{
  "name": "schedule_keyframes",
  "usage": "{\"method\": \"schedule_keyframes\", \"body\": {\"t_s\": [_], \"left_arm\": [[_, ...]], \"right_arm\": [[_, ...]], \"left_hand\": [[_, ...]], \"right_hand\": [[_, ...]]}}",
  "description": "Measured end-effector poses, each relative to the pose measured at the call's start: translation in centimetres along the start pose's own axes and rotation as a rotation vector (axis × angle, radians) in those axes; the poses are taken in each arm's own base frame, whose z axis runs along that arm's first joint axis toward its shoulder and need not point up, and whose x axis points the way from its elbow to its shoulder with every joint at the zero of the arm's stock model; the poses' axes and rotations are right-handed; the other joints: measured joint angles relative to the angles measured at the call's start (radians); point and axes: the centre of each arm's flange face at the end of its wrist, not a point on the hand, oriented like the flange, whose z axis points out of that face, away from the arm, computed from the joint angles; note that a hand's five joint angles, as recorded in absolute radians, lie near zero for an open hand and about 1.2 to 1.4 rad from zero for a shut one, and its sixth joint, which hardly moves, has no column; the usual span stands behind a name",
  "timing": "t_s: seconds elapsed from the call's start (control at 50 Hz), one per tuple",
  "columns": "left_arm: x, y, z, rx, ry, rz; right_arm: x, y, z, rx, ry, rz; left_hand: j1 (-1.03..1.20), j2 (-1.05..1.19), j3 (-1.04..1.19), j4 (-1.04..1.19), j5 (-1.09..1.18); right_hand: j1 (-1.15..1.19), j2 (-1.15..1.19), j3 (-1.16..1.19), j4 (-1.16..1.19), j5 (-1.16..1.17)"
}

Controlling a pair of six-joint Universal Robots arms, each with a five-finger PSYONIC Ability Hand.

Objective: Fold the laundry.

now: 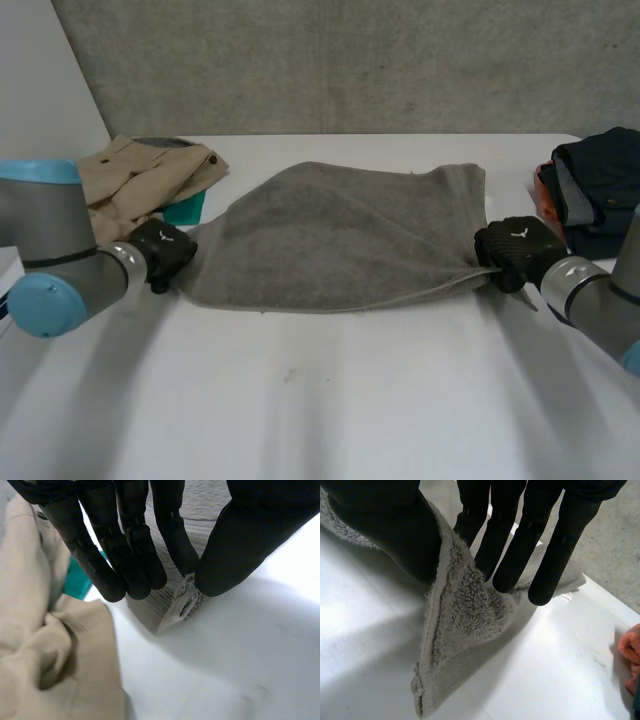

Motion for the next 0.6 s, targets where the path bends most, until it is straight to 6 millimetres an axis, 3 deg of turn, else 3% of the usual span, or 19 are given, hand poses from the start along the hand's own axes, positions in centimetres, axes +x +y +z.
{"method": "schedule_keyframes", "body": {"t_s": [0.02,0.14,0.22,0.32,0.44,0.54,0.6], "left_arm": [[0.0,0.0,0.0,0.000,0.000,0.000],[-0.3,0.9,-5.0,-0.151,0.100,-0.031],[0.1,1.6,-9.6,-0.247,0.178,0.007],[0.9,1.6,-12.3,-0.259,0.225,0.090],[0.8,0.1,-10.9,-0.188,0.169,0.082],[0.3,-2.2,-7.7,-0.105,0.110,-0.029],[0.2,-3.5,-6.2,-0.065,0.085,-0.068]], "right_arm": [[0.0,0.0,0.0,0.000,0.000,0.000],[0.8,-1.2,-3.2,-0.119,-0.093,0.009],[1.1,-1.6,-6.4,-0.290,-0.239,-0.062],[1.2,-2.2,-8.8,-0.433,-0.437,-0.174],[1.5,-2.2,-7.8,-0.456,-0.491,-0.193],[1.9,-2.0,-5.5,-0.406,-0.400,-0.121],[2.1,-2.0,-4.6,-0.371,-0.347,-0.094]], "left_hand": [[0.000,0.000,0.000,0.000,0.000],[0.000,0.000,0.000,0.000,0.000],[0.000,0.001,0.000,0.000,0.000],[0.000,0.002,0.002,0.001,0.000],[0.000,0.002,0.002,0.001,0.000],[0.000,0.002,0.002,0.001,0.000],[0.000,0.002,0.002,0.001,0.000]], "right_hand": [[0.000,0.000,0.000,0.000,0.000],[0.000,0.000,0.000,0.000,0.000],[0.000,0.000,0.000,0.000,0.000],[0.000,0.000,0.001,0.000,0.000],[0.000,0.000,-0.002,-0.002,-0.003],[-0.005,-0.079,-0.092,-0.101,-0.095],[-0.159,-0.224,-0.235,-0.241,-0.245]]}}
